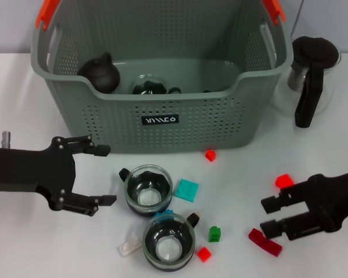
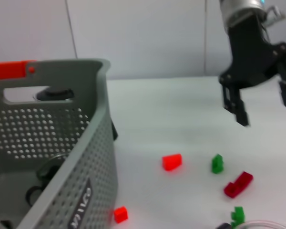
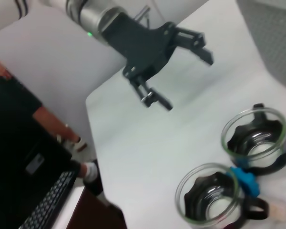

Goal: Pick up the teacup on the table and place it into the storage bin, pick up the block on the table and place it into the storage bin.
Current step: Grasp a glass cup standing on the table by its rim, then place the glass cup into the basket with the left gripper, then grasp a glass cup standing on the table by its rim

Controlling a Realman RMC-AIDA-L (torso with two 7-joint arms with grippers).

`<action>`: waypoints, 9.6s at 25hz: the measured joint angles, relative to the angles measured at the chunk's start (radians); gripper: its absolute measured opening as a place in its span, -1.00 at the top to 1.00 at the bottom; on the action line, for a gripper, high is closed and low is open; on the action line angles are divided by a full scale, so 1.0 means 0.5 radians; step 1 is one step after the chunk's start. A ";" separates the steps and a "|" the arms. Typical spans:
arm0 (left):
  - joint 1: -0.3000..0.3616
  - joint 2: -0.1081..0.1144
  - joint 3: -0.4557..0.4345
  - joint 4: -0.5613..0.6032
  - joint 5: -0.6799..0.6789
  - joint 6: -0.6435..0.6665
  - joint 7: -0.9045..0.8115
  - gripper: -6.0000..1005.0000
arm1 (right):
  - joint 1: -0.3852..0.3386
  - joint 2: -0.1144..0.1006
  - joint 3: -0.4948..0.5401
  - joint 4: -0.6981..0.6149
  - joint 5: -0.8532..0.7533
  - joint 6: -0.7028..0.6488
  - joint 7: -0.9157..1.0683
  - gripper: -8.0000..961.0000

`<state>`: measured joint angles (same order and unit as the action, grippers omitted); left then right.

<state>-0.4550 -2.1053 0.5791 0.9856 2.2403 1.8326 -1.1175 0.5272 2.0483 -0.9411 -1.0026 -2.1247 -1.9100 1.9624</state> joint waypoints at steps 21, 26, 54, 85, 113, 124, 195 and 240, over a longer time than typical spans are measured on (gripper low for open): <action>-0.072 -0.128 0.869 0.582 0.399 -0.260 -0.345 -0.63 | -0.015 -0.002 0.133 0.076 -0.039 0.044 0.074 -0.43; -0.081 -0.129 0.895 0.622 0.374 -0.252 -0.364 -0.63 | -0.021 -0.009 0.138 0.091 -0.040 0.059 0.068 -0.43; -0.010 -0.137 1.476 0.895 0.210 0.138 -0.826 -0.62 | 0.003 -0.060 0.184 0.163 -0.040 0.147 0.000 -0.43; -0.044 -0.146 2.089 0.672 0.440 -0.422 -0.863 -0.57 | -0.015 -0.071 0.276 0.247 -0.040 0.192 -0.062 -0.43; -0.084 -0.146 2.210 0.667 0.483 -0.463 -0.980 0.83 | -0.025 -0.085 0.327 0.269 -0.040 0.200 -0.096 -0.43; -0.084 -0.145 2.118 0.796 0.245 -0.259 -1.113 0.89 | -0.021 -0.106 0.327 0.269 -0.040 0.200 -0.125 -0.43; -1.362 0.017 1.160 -0.424 1.019 -1.172 -2.476 0.87 | 0.021 -0.225 0.341 0.447 -0.248 0.163 -0.140 -0.43; -0.626 0.014 0.974 0.788 -0.335 0.215 -1.678 -0.15 | 0.080 -0.268 0.517 0.435 -0.231 0.166 -0.169 -0.43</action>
<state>-0.7678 -2.0985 1.0663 1.3796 2.0727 1.9403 -1.9563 0.5670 1.9145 -0.6825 -0.7851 -2.2403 -1.8270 1.8778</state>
